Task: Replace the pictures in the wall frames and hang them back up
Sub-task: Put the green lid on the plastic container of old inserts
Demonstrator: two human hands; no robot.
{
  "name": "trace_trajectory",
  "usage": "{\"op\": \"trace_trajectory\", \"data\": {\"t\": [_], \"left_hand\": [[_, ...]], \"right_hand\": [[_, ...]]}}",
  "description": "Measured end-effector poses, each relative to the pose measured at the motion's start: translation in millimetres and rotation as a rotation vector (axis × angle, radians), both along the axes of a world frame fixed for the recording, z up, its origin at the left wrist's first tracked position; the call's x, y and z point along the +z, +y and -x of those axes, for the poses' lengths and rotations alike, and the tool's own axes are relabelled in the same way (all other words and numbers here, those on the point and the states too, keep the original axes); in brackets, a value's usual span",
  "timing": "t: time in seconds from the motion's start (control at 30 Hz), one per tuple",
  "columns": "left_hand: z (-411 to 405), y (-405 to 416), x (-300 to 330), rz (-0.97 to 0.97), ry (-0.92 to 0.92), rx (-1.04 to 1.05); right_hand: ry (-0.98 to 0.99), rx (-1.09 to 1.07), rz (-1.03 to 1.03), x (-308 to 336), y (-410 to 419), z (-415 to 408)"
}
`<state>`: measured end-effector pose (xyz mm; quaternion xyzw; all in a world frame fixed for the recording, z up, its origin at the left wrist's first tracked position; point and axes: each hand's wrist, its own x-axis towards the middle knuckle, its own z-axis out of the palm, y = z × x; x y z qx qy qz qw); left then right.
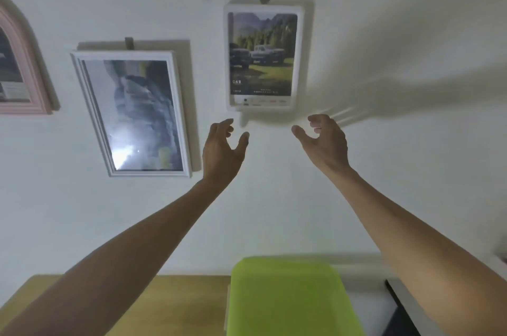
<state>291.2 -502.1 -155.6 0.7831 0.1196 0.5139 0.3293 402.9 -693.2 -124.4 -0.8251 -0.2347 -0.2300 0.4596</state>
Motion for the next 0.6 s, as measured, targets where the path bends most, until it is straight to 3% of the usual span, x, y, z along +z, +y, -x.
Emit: {"op": "trace_trajectory", "data": {"t": [0.33,0.6], "left_hand": [[41,-44,-199,0.358,1.016,-0.015],[73,-64,-284,0.442,1.304,0.043]], "right_hand": [[0.565,0.023,0.503,-202,-72,28],[0.834,-0.054,0.74,-313,-148,36]]}}
